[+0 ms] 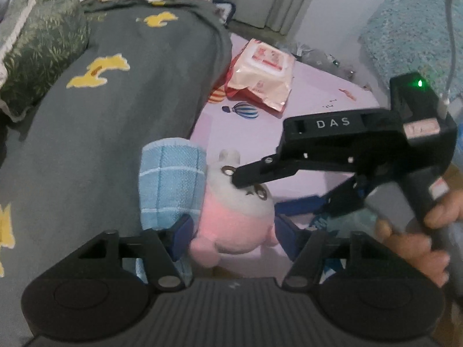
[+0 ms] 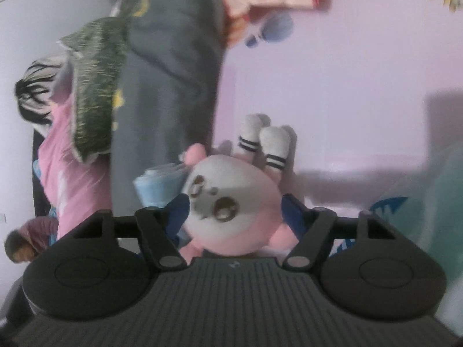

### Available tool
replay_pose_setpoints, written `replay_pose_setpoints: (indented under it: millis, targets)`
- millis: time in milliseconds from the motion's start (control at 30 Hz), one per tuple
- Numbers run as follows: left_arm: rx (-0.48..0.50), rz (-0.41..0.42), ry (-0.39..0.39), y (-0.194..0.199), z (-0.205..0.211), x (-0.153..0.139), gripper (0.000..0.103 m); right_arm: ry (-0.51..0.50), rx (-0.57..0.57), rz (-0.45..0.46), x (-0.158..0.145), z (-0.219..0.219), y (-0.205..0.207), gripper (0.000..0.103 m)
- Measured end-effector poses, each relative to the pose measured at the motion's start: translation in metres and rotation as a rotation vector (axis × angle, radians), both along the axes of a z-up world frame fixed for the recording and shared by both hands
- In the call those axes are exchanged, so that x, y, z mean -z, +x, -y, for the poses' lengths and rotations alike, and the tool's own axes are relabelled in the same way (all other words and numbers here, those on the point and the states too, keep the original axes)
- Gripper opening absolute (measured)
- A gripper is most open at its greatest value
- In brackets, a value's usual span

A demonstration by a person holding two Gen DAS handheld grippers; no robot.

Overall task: Organize soft objects
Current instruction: 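Reach the right tool to the pink plush bunny and grasp it, then carry the plush bunny with the right tool into the cardboard box and release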

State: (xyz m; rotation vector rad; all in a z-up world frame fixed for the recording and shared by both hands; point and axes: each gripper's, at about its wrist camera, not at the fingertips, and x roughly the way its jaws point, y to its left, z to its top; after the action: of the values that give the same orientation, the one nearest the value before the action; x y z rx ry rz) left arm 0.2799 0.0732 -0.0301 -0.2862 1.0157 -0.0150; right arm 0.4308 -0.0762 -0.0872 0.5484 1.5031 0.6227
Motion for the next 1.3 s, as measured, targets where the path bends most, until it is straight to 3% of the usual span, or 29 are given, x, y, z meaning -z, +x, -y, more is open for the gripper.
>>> replay_pose_setpoints:
  millis: [33,133,233,333,500,733,900,1100,1200,1300]
  targets:
    - [-0.007,-0.002,-0.008,0.003,-0.001,0.002,0.072,0.007,0.004,-0.018,0.008,-0.004,0.001,0.082]
    - [-0.02,-0.017,-0.037,0.012,-0.004,0.009,0.075,0.033,-0.005,-0.035,0.019,-0.01,0.001,0.087]
    - [-0.036,-0.036,-0.094,0.018,-0.008,0.015,0.075,0.068,0.007,-0.056,0.029,-0.013,0.001,0.087]
    - [-0.038,-0.035,-0.138,0.018,-0.01,0.013,0.071,0.108,0.028,-0.08,0.033,-0.009,-0.001,0.079]
    - [-0.014,-0.007,-0.144,0.013,-0.001,-0.004,0.071,0.099,0.017,-0.003,0.012,0.0,-0.009,0.077]
    - [0.067,0.095,-0.139,-0.005,0.038,-0.058,0.072,0.184,0.063,0.071,-0.032,0.043,-0.027,0.076]
    - [0.186,0.191,-0.187,-0.018,0.08,-0.095,0.074,0.268,0.146,0.146,-0.069,0.113,-0.054,0.076]
    - [0.238,0.238,-0.172,-0.036,0.103,-0.096,0.076,0.318,0.374,0.267,-0.106,0.255,-0.088,0.077]
    - [0.213,0.224,-0.172,-0.043,0.097,-0.085,0.076,0.295,0.511,0.281,-0.103,0.321,-0.11,0.077]
    - [0.176,0.194,-0.181,-0.043,0.087,-0.071,0.076,0.245,0.624,0.213,-0.078,0.366,-0.126,0.077]
